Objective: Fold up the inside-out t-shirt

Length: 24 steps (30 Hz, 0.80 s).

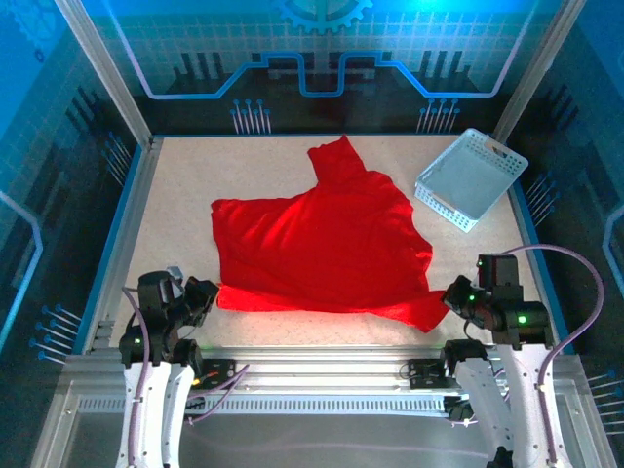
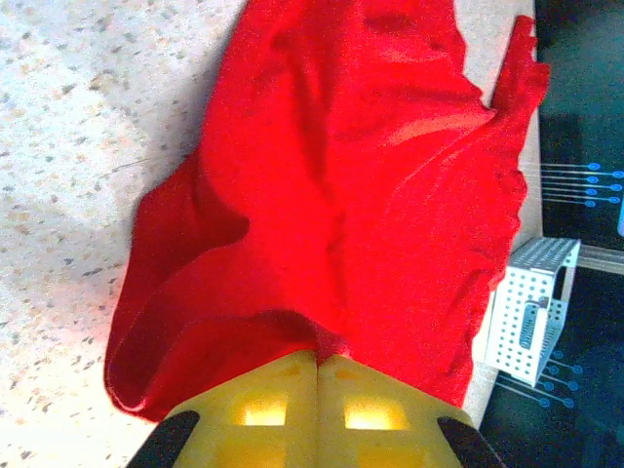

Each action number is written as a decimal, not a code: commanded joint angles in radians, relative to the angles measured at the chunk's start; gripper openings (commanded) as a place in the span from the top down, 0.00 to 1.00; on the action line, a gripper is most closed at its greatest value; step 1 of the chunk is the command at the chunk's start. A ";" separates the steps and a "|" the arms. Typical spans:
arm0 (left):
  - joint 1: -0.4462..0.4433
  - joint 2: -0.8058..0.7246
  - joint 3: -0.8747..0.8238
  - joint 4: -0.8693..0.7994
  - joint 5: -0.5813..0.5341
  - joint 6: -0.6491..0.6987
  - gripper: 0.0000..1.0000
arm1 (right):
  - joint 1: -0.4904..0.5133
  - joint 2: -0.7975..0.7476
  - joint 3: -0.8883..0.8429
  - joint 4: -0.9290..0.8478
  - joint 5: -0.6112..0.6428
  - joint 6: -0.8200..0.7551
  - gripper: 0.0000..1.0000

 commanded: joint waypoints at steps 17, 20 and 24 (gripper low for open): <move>-0.058 0.451 0.089 0.296 -0.207 0.062 1.00 | 0.030 0.477 0.214 0.381 0.032 -0.099 1.00; -0.057 0.502 0.098 0.360 -0.257 0.060 1.00 | 0.070 0.613 0.288 0.406 0.056 -0.113 1.00; -0.057 0.595 0.120 0.401 -0.301 0.065 1.00 | 0.143 0.782 0.394 0.417 0.125 -0.129 1.00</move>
